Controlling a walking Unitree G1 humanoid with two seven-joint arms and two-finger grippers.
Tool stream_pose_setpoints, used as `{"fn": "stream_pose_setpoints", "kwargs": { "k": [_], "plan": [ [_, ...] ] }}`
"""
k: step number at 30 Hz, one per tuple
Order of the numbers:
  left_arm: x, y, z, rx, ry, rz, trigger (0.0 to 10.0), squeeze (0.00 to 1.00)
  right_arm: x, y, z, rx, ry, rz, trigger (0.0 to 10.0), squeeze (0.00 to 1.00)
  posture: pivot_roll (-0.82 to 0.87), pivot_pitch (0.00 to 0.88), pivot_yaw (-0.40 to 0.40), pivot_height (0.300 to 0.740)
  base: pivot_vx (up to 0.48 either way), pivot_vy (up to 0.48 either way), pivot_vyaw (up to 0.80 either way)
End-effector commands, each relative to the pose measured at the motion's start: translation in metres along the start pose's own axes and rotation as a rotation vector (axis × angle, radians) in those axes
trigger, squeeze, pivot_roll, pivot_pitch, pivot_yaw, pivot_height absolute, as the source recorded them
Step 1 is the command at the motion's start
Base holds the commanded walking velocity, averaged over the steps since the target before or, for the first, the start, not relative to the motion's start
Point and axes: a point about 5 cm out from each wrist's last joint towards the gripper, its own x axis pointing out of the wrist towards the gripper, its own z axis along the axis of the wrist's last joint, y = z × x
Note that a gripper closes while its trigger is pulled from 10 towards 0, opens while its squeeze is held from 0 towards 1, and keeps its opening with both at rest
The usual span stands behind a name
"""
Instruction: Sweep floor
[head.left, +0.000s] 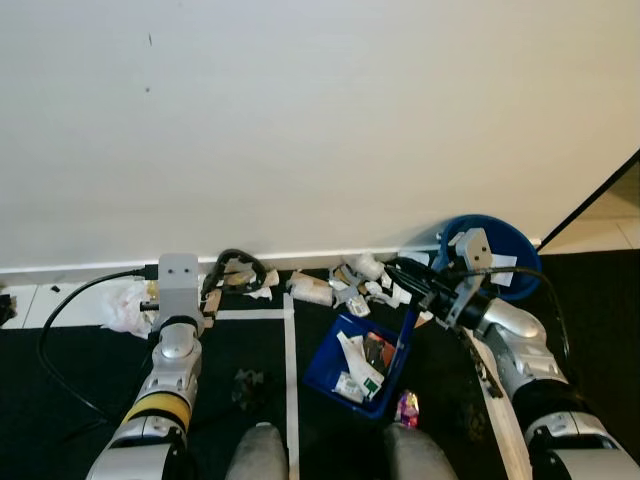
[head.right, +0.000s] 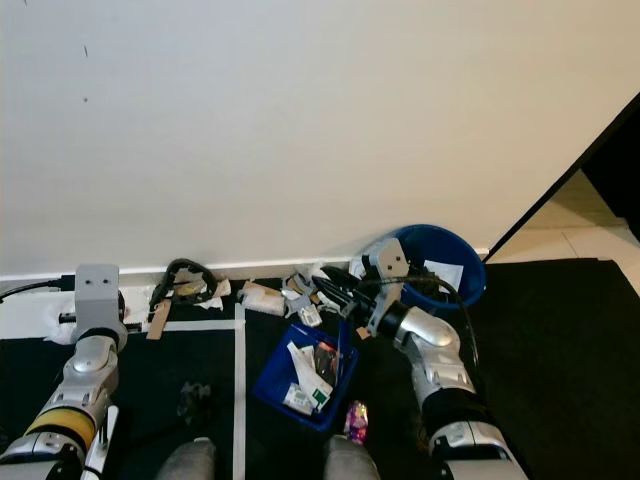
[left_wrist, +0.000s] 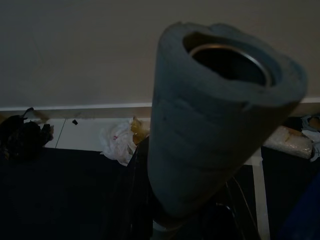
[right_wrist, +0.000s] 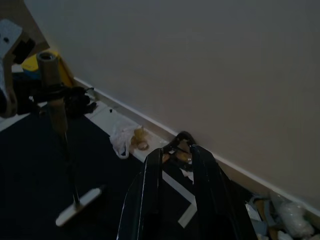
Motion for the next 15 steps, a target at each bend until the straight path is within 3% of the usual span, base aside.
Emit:
{"fn": "stream_pose_setpoints", "kwargs": {
  "k": [1, 15],
  "plan": [
    [-0.001, -0.009, -0.003, -0.023, 0.015, -0.041, 10.0, 0.0, -0.003, -0.001, 0.002, -0.007, 0.003, 0.012, 10.0, 0.0, 0.11, 0.042, -0.088, 0.74, 0.0, 0.0, 0.0],
    [0.001, -0.009, 0.001, -0.01, 0.007, -0.047, 10.0, 0.0, -0.023, -0.02, 0.023, -0.105, -0.026, -0.015, 10.0, 0.0, 0.1, 0.03, -0.067, 0.74, 0.0, 0.0, 0.0]
  ]
}}
